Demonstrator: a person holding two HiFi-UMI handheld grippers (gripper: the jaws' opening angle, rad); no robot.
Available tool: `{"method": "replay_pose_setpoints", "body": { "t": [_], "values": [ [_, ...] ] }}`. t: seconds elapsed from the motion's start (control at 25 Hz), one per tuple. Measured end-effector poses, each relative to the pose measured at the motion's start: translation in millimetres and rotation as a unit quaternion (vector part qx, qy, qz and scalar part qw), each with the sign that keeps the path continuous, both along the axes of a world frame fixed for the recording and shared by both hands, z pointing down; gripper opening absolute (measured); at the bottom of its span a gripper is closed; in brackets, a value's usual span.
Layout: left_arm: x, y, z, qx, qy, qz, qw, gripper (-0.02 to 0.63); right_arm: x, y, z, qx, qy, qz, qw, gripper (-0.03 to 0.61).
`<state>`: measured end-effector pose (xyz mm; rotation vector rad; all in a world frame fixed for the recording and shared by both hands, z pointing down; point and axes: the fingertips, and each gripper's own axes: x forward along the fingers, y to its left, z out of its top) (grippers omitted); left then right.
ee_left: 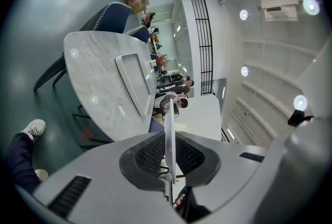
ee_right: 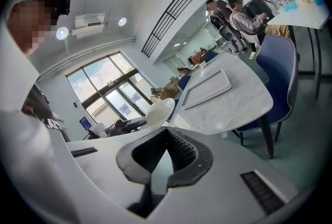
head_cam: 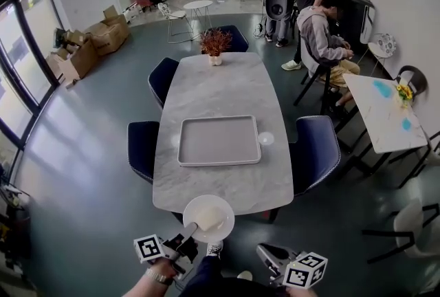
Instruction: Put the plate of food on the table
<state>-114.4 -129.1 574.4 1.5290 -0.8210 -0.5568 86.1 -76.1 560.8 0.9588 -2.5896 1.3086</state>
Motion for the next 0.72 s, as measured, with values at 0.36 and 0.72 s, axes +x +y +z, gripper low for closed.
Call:
{"method": "replay_pose_setpoints", "body": {
  "t": [0.36, 0.72],
  "values": [
    [-27.9, -79.2, 8.1, -0.002, -0.005, 0.014, 0.9999, 0.034, -25.5, -47.8, 0.3, -0.003, 0.000, 0.022, 1.000, 0.011],
    [-46.3, -160.1, 36.3, -0.030, 0.002, 0.009, 0.9995, 0.034, -24.5, -67.9, 9.7, -0.008, -0.005, 0.068, 0.998, 0.011]
  ]
}}
